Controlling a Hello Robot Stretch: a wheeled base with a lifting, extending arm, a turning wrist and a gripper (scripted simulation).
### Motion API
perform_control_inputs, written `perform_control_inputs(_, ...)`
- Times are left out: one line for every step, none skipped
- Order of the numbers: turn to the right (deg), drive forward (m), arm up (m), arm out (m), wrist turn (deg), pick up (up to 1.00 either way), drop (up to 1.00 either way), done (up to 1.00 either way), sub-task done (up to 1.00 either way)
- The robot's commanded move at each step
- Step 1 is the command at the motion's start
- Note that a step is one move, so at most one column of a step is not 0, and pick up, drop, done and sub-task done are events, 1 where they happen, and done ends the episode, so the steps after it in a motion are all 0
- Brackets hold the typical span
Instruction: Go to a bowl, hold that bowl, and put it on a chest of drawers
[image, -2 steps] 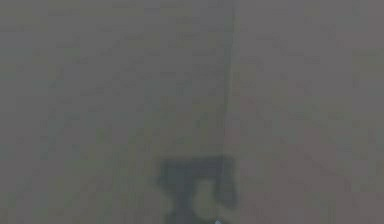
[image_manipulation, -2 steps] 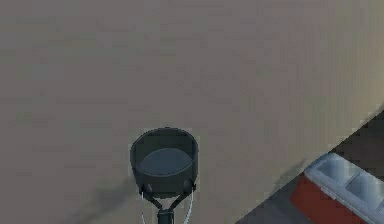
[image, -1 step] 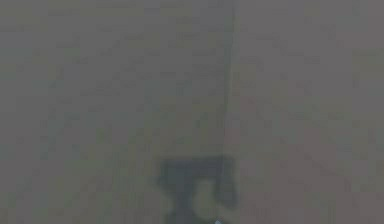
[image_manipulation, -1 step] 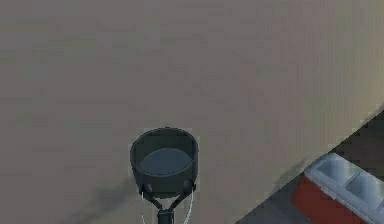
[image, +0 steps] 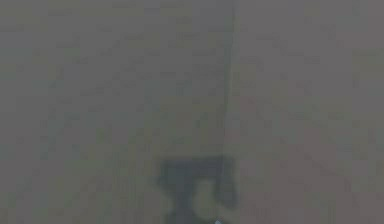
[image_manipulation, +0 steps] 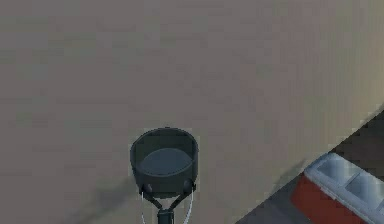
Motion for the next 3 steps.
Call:
perform_control_inputs(0.0,0.0,0.0,0.0,0.0,0.0,1.0,0.0,0.0)
perform_control_inputs(0.0,0.0,0.1,0.0,0.0,0.0,0.0,0.0,0.0)
perform_control_inputs(0.0,0.0,0.0,0.02,0.0,0.0,0.0,0.0,0.0)
